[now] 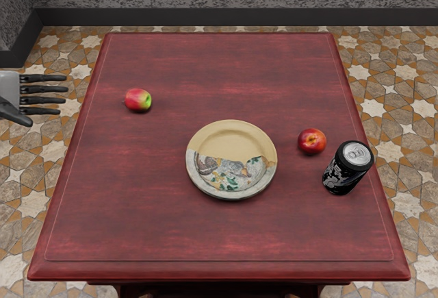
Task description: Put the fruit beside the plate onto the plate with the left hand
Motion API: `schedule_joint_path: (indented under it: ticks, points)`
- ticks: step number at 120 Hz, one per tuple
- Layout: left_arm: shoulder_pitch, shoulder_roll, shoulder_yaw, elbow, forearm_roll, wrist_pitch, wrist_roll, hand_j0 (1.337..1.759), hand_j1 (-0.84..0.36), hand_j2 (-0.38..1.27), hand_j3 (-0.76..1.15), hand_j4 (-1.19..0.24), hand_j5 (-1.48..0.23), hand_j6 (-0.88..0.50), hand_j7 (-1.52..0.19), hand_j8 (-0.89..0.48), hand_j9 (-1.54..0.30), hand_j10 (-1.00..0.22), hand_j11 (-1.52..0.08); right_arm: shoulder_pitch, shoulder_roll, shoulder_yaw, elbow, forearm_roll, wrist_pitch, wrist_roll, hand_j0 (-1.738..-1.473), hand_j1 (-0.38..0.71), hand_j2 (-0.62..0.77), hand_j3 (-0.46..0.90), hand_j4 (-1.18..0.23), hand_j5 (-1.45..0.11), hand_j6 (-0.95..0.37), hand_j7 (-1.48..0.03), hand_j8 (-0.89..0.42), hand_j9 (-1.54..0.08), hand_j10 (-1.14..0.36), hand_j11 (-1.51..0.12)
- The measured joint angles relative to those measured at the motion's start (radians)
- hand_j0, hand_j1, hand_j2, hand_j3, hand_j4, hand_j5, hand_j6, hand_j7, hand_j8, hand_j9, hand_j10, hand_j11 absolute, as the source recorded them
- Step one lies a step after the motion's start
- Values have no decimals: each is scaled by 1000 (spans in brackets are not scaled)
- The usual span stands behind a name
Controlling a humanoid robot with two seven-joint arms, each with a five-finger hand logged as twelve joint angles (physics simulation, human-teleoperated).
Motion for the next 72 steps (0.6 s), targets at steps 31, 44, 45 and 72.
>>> schedule_joint_path:
  ticks: [31,44,45,72]
  points:
    - [-68,-11,-4,0,7,0,0,1658,331,2,0,-14,-20,-13,-20,-13,-20,-14,-20,1,0,0,-1,1,0,0,-1658,-329,-3,0,-17,-22,-17,-22,-17,-22,-17,-22]
    - [-98,-97,-3,0,111,0,0,1658,330,2,0,-14,-20,-14,-20,-14,-20,-14,-20,1,0,0,-2,1,0,0,-1658,-329,-3,0,-17,-22,-17,-22,-17,-22,-17,-22]
    - [-102,-103,-3,0,124,0,0,1658,330,2,0,-14,-20,-14,-20,-14,-20,-14,-20,1,0,0,-2,1,0,0,-1658,-329,-3,0,-17,-22,-17,-22,-17,-22,-17,-22]
    - [-213,-298,-8,-6,464,1,0,1658,289,10,0,-50,-65,-50,-65,-50,-65,-50,-65,1,0,0,-3,1,0,0,-1658,-329,-3,0,-17,-22,-17,-22,-17,-22,-17,-22]
